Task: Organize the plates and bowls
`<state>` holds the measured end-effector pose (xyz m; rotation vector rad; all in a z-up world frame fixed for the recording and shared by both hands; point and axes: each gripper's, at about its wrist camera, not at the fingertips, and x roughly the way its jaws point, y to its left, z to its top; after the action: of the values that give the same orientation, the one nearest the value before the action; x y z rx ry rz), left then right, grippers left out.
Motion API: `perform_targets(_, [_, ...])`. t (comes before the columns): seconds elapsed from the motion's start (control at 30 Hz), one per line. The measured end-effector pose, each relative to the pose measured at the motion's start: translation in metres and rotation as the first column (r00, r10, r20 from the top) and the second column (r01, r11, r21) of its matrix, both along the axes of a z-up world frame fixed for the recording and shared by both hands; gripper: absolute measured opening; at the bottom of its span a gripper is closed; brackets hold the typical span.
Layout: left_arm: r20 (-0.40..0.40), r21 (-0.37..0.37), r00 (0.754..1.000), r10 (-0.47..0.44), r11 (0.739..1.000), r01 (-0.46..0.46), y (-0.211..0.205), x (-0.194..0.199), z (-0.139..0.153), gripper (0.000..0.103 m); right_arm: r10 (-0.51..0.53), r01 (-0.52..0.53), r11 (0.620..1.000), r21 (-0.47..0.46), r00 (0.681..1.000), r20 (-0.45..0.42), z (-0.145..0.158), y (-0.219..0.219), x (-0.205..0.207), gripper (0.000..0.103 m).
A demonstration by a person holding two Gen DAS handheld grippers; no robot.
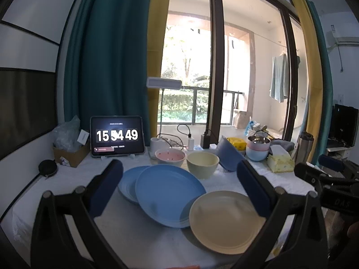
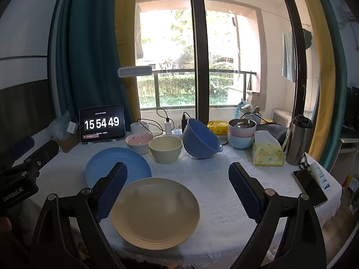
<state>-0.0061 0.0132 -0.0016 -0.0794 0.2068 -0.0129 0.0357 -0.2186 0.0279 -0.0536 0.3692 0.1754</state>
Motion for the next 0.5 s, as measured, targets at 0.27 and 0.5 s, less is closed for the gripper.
perform_targets(0.27, [0.001,0.003,1.0,0.004,1.0,-0.004,0.0,-0.0003,-0.0008,0.102,0.002,-0.002,1.0,0.003,1.0,-0.002,-0.0015,0.0008,-0.0015,0.094])
perform_targets(0.5, [0.003,0.005,1.0,0.005,1.0,-0.005,0.0008,-0.0002,-0.0012,0.102,0.001,-0.001,1.0,0.006,1.0,-0.003,-0.0023,0.0008,-0.0013,0.094])
